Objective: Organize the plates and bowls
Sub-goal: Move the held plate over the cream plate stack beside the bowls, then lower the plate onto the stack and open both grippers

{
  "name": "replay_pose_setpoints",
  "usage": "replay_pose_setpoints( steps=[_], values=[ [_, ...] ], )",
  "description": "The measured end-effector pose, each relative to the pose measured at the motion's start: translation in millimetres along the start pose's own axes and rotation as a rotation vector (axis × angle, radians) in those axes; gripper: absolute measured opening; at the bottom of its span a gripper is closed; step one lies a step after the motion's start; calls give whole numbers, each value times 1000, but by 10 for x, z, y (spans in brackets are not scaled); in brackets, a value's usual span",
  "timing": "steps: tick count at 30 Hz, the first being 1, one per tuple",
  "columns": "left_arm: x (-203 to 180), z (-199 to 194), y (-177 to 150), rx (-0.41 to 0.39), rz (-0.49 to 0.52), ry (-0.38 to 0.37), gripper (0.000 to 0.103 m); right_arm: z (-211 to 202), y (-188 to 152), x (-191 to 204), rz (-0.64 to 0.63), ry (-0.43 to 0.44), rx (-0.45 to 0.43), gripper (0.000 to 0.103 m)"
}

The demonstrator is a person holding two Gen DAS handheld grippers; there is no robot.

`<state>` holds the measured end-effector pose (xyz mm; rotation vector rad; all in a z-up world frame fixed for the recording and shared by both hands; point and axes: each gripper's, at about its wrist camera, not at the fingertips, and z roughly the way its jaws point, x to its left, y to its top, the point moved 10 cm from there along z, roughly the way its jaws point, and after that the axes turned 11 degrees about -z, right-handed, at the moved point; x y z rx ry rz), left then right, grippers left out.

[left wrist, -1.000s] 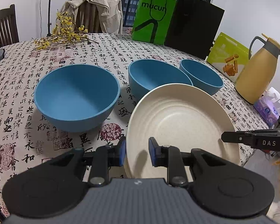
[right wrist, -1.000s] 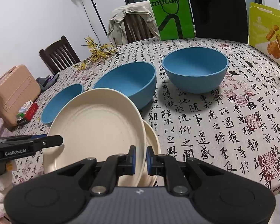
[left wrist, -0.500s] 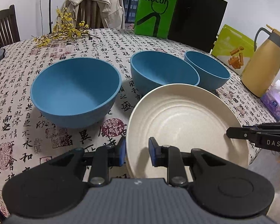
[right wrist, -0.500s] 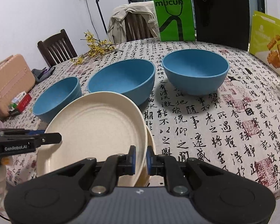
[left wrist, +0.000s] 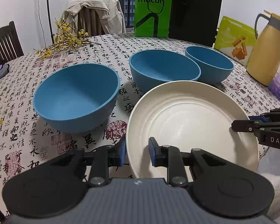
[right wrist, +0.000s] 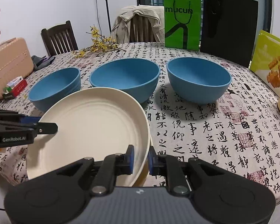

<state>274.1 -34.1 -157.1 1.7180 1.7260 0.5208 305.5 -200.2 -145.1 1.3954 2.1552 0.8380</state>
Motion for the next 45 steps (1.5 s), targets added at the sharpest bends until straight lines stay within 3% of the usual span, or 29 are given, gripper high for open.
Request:
replay_pose_setpoints(
  steps=[10, 32, 43, 45],
  values=[
    [-21, 55, -60, -11, 33, 36, 25, 20, -19, 58, -93, -70, -14, 18],
    [-27, 36, -91, -56, 51, 56, 24, 84, -114, 105, -177, -128, -44, 23],
    [-16, 16, -86, -69, 39, 44, 24, 103, -137, 76, -148, -107, -56, 23],
    [1, -2, -77, -88, 28, 36, 25, 90, -138, 65, -126, -92, -64, 30]
  ],
)
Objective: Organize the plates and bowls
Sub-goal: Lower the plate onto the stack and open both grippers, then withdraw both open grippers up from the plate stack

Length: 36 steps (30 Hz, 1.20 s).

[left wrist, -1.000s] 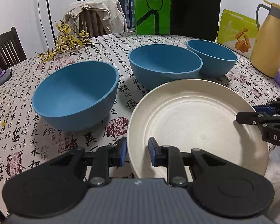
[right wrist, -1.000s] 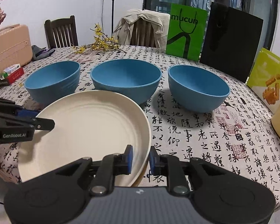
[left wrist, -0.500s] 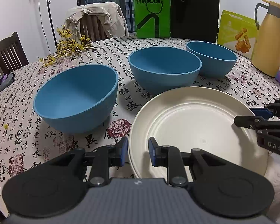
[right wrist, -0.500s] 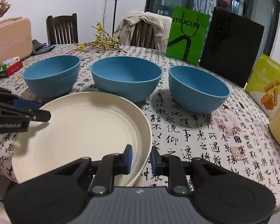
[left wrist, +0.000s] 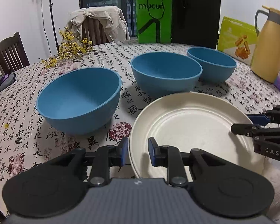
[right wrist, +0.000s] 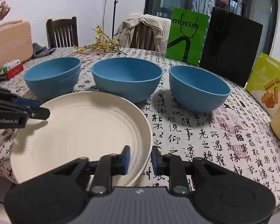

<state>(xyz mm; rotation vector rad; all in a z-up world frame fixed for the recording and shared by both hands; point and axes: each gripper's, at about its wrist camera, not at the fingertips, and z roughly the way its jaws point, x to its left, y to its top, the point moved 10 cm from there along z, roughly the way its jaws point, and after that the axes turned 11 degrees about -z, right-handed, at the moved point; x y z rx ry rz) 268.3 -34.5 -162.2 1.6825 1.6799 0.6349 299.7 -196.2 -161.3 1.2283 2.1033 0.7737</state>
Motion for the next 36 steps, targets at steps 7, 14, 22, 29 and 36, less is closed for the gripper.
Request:
replay_pose_setpoints(
  steps=[7, 14, 22, 29, 36],
  values=[
    [95, -185, 53, -143, -42, -21, 64, -244, 82, -26, 80, 1, -136, 82],
    [235, -523, 43, -334, -93, -48, 103, -546, 132, 117, 86, -14, -290, 103],
    [258, -708, -183, -370, -47, -52, 103, -694, 1, 383, 113, 14, -321, 103],
    [412, -775, -216, -374, -100, -63, 103, -811, -114, 521, 137, 6, -334, 103],
    [473, -711, -330, -325, -170, -84, 103, -827, -111, 558, 200, -2, -348, 103]
  ],
)
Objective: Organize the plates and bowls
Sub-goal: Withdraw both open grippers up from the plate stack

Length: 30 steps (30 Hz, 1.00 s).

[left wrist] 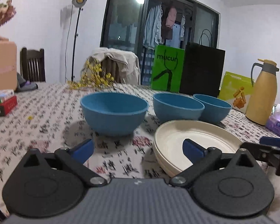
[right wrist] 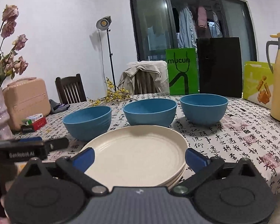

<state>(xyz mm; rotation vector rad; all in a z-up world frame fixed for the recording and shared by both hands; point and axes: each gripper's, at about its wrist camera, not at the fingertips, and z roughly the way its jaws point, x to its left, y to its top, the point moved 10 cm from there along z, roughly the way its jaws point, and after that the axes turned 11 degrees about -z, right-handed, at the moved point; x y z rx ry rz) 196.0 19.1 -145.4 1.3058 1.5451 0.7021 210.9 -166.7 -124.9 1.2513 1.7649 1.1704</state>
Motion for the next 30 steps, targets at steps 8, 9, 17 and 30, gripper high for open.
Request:
replay_pose_setpoints(
  steps=[8, 9, 17, 30],
  values=[
    [-1, 24, -42, 12, -29, 7, 103, 60, 50, -40, 31, -36, -7, 103],
    [2, 28, -48, 14, -36, 4, 103, 60, 51, -77, 49, -41, -11, 103],
    [35, 20, -109, 19, -82, -6, 103, 76, 41, -202, 84, -60, -20, 103],
    [21, -4, -99, -30, -48, -16, 103, 152, -24, -219, 87, -23, -12, 103]
  ],
)
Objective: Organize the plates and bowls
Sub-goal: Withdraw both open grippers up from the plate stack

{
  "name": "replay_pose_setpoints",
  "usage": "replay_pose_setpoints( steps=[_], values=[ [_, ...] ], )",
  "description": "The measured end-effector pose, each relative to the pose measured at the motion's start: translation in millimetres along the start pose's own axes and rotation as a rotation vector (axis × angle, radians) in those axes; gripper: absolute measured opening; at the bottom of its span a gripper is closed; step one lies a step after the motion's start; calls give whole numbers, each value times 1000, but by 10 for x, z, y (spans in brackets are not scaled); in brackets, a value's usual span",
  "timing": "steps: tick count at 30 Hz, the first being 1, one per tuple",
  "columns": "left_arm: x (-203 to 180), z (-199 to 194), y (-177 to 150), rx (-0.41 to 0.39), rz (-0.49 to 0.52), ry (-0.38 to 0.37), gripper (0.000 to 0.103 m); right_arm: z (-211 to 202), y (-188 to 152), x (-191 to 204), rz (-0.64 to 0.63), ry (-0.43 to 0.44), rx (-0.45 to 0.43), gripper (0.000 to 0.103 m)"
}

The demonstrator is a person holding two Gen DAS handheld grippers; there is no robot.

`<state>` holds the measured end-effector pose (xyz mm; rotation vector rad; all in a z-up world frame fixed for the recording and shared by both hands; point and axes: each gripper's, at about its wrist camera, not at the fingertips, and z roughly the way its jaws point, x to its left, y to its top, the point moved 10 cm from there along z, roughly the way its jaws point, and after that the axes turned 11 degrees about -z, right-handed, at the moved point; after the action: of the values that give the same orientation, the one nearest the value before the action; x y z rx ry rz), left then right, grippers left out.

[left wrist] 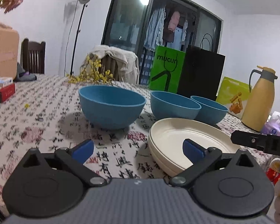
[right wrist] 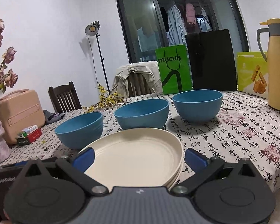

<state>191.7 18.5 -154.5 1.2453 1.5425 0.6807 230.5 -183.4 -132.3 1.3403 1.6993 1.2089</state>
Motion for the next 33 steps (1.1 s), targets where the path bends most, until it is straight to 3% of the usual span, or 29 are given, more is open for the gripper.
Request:
replay_pose_setpoints(
  steps=[7, 25, 33],
  values=[
    [53, 82, 151, -60, 66, 18, 103, 87, 58, -114, -31, -22, -1, 103],
    [435, 385, 641, -95, 5, 52, 103, 516, 499, -215, -114, -16, -4, 103],
    [511, 453, 774, -83, -9, 55, 103, 742, 693, 27, -146, 73, 28, 103]
  ],
)
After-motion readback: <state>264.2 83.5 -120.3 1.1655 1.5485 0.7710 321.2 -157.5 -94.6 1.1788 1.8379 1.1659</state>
